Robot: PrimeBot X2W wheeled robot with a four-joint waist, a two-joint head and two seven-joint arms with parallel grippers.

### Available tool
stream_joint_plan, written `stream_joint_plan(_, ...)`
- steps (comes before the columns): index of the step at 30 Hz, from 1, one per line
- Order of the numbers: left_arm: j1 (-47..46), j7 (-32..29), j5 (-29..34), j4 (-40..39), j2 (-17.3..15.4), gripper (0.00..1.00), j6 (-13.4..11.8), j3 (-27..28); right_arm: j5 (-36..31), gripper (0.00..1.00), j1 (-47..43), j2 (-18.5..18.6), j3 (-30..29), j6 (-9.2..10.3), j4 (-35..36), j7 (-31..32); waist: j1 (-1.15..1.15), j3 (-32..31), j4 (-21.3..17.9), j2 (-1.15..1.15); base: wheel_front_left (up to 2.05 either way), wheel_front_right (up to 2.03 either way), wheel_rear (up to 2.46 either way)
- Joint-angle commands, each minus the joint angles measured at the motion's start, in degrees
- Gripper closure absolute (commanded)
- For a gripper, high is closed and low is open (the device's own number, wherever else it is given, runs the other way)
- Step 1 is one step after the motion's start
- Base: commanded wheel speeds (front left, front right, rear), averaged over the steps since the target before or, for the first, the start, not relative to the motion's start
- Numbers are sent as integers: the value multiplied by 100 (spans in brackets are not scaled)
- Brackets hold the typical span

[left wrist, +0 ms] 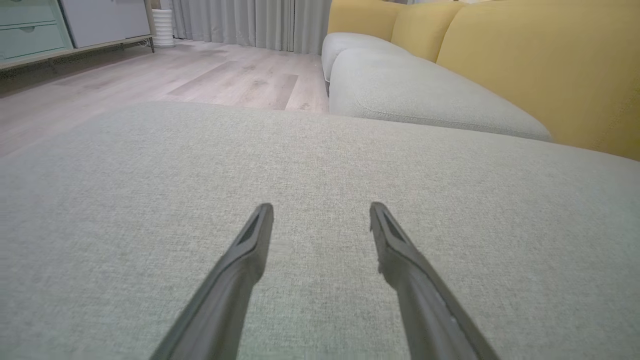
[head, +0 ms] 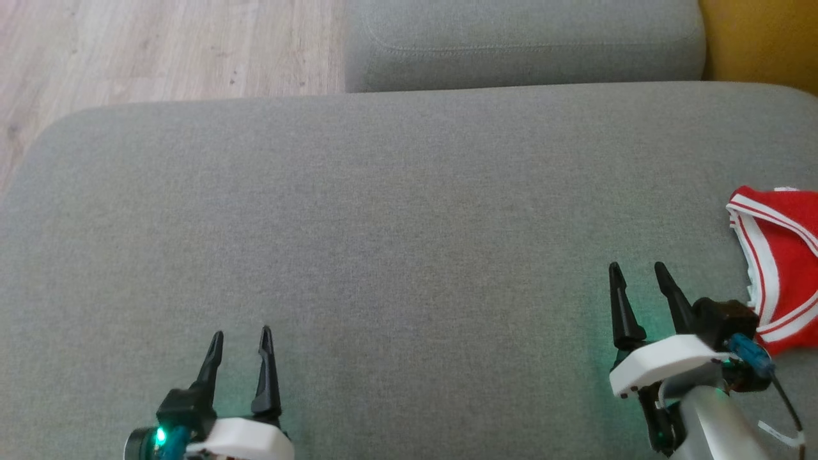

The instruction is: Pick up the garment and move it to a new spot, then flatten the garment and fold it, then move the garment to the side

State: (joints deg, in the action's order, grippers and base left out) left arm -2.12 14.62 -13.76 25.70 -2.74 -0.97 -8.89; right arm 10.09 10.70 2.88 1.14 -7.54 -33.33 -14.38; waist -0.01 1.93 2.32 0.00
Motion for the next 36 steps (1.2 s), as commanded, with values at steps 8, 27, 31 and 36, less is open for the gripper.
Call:
stream_joint_plan(8, 113, -22, -94, 304, 0, 100, 58, 55, 83, 100, -225, -25, 30, 0, -268, 33, 1, -63, -5, 0, 0, 0, 0)
stream_joint_plan(27, 37, -339, -1282, 78, -2, 100, 179, 279, 1330, 100, -267, -21, -87, 1, 76, 344, 1, -80, -40, 0, 0, 0, 0)
stream_joint_plan(31, 21, -405, -1530, 30, -3, 100, 204, 325, 1590, 100, -275, -21, -111, 1, 147, 409, 1, -84, -47, 0, 0, 0, 0)
stream_joint_plan(36, 0, -488, -1842, -30, -3, 100, 235, 385, 1917, 100, -284, -20, -143, 1, 236, 491, 1, -88, -56, 0, 0, 0, 0)
